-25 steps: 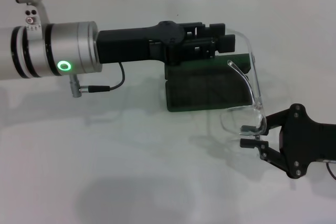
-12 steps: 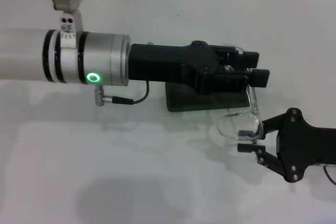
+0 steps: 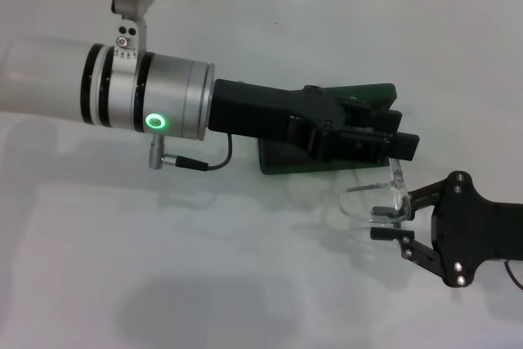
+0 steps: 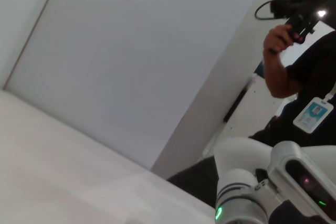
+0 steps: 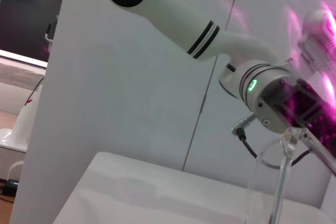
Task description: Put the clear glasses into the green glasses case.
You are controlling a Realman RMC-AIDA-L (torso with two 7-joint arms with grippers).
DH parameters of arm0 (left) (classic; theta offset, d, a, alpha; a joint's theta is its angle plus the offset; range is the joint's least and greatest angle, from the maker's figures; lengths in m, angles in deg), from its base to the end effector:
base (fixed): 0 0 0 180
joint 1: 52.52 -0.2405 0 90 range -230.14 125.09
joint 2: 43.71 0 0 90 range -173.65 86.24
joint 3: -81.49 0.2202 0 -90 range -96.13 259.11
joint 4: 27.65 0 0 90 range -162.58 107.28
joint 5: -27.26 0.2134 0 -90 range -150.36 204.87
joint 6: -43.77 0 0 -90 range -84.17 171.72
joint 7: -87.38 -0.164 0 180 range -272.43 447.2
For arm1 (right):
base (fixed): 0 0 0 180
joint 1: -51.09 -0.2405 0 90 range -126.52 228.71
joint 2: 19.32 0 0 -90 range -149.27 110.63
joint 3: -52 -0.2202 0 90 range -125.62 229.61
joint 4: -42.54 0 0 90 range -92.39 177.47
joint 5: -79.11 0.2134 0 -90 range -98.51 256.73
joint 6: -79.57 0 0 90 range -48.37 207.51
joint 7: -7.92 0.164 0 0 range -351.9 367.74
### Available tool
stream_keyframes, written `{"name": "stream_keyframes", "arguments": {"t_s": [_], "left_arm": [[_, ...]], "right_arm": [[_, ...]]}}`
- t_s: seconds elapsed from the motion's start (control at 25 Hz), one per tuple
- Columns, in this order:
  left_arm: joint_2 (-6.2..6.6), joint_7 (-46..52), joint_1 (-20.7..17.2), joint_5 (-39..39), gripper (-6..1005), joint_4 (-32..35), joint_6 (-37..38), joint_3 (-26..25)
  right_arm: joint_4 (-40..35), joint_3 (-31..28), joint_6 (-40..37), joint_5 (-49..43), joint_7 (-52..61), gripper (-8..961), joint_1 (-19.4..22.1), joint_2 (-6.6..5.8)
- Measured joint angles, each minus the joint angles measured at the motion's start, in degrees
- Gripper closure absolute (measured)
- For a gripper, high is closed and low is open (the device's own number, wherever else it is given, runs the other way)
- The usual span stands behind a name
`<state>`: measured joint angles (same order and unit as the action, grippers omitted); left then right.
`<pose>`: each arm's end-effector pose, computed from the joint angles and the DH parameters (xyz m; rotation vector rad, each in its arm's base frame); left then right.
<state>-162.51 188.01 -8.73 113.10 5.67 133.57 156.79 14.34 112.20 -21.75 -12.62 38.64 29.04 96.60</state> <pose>-0.0904 0.3150 -0.0589 2.6851 0.6697 0.8029 0.2220 0.2523 -0.0157 -2.6890 -0.3867 0.9584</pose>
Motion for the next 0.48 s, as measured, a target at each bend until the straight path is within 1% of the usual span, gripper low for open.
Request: {"name": "stream_keyframes", "arguments": {"t_s": [0.16, 0.48], "left_arm": [[0.39, 3.6, 1.1, 1.1, 453, -0.1, 0.2, 0.0], [0.42, 10.1, 1.6, 4.0, 454, -0.2, 0.4, 0.2]], "right_arm": [[0.0, -0.1, -0.7, 0.3, -1.2, 836, 0.1, 0.00], [-0.4, -0.3, -1.9, 0.4, -3.2, 835, 0.3, -0.01]]}}
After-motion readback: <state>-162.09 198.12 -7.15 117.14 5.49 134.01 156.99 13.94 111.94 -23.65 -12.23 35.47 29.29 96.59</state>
